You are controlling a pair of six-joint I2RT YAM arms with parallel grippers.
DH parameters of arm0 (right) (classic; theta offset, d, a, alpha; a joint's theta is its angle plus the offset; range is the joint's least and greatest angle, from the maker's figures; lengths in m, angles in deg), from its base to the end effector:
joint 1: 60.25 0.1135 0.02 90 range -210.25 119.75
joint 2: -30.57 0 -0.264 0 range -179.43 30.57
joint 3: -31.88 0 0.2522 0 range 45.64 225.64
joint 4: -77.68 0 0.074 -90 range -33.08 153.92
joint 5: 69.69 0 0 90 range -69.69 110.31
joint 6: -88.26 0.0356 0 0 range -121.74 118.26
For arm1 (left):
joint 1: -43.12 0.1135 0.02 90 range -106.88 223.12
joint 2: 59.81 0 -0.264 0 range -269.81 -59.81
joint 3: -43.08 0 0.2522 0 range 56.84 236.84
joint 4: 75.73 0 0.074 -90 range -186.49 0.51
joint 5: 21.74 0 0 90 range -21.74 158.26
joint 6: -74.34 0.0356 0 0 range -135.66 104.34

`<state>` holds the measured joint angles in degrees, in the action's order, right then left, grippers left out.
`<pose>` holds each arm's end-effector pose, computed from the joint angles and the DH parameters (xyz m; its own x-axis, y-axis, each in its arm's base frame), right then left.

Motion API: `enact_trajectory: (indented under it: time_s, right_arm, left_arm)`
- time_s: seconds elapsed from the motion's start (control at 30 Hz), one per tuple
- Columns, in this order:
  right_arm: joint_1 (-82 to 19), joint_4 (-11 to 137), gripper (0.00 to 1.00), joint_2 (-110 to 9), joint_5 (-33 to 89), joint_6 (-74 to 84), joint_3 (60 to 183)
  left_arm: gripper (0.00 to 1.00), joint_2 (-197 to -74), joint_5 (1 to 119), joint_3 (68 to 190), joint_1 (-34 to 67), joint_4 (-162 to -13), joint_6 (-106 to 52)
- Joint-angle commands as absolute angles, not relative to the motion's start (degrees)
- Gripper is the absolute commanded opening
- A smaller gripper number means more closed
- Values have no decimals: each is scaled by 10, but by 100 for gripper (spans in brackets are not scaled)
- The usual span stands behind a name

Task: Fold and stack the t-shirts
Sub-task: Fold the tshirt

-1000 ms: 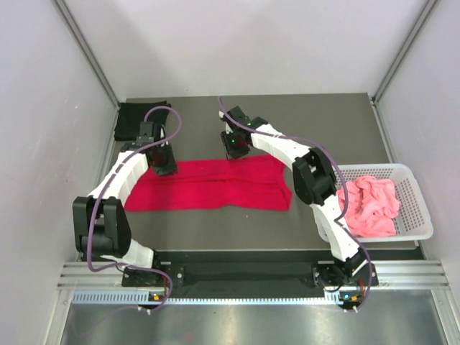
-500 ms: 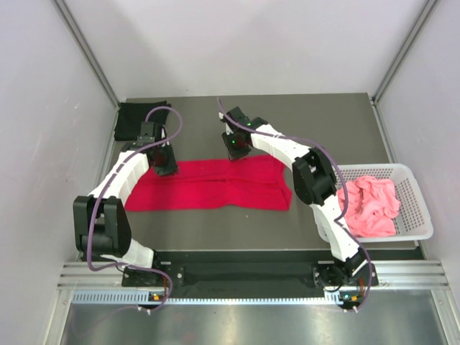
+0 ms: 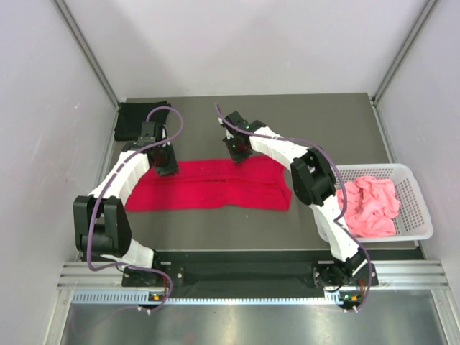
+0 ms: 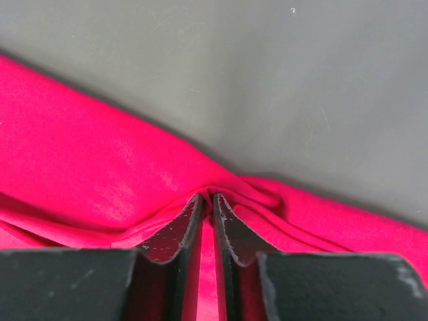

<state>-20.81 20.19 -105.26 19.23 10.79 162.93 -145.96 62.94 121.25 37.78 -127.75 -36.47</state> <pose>0.3956 0.3245 0.1794 -0.8036 -0.3802 -0.4578 -0.4651 0.8812 0.0847 0.3051 -0.0318 0.2471 -0.8553 -0.2753 -0.4389 -0.1766 0.9513 -0.2527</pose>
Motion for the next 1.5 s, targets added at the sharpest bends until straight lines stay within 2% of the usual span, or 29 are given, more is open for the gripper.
enact_trajectory:
  time_s: [0.0, 0.3, 0.53, 0.73, 0.77, 0.87, 0.97, 1.0, 1.03, 1.17, 1.33, 1.47]
  right_arm:
    - [-196, 207, 11, -1019, 180, 101, 1636]
    - [-196, 161, 7, -966, 220, 120, 1625]
    - [-193, 153, 8, -918, 288, 163, 1541]
    - [-170, 147, 9, -896, 386, 179, 1480]
    - [-167, 146, 10, -889, 432, 177, 1472]
    - [-147, 132, 15, -870, 507, 150, 1439]
    - [-151, 156, 27, -807, 492, 137, 1381]
    - [-165, 166, 35, -791, 473, 140, 1368]
    - [-174, 191, 99, -777, 455, 147, 1348]
    - [-241, 238, 100, -741, 391, 190, 1331]
    - [-263, 238, 100, -723, 276, 186, 1358]
    - [-300, 264, 100, -747, 321, 193, 1346]
  left_arm:
    - [28, -1462, 627, 1224, 375, -1273, -354]
    - [28, -1470, 629, 1227, 374, -1273, -353]
    - [28, -1469, 626, 1221, 374, -1272, -354]
    - [28, -1469, 625, 1215, 374, -1269, -354]
    - [28, -1471, 625, 1214, 374, -1268, -354]
    - [28, -1471, 625, 1210, 374, -1267, -353]
    - [28, -1472, 630, 1210, 373, -1268, -351]
    - [28, -1473, 630, 1210, 374, -1267, -351]
    - [28, -1472, 632, 1211, 374, -1267, -350]
    - [28, -1473, 639, 1216, 374, -1272, -348]
    - [28, -1473, 641, 1229, 374, -1279, -344]
    - [28, -1479, 634, 1236, 374, -1281, -342]
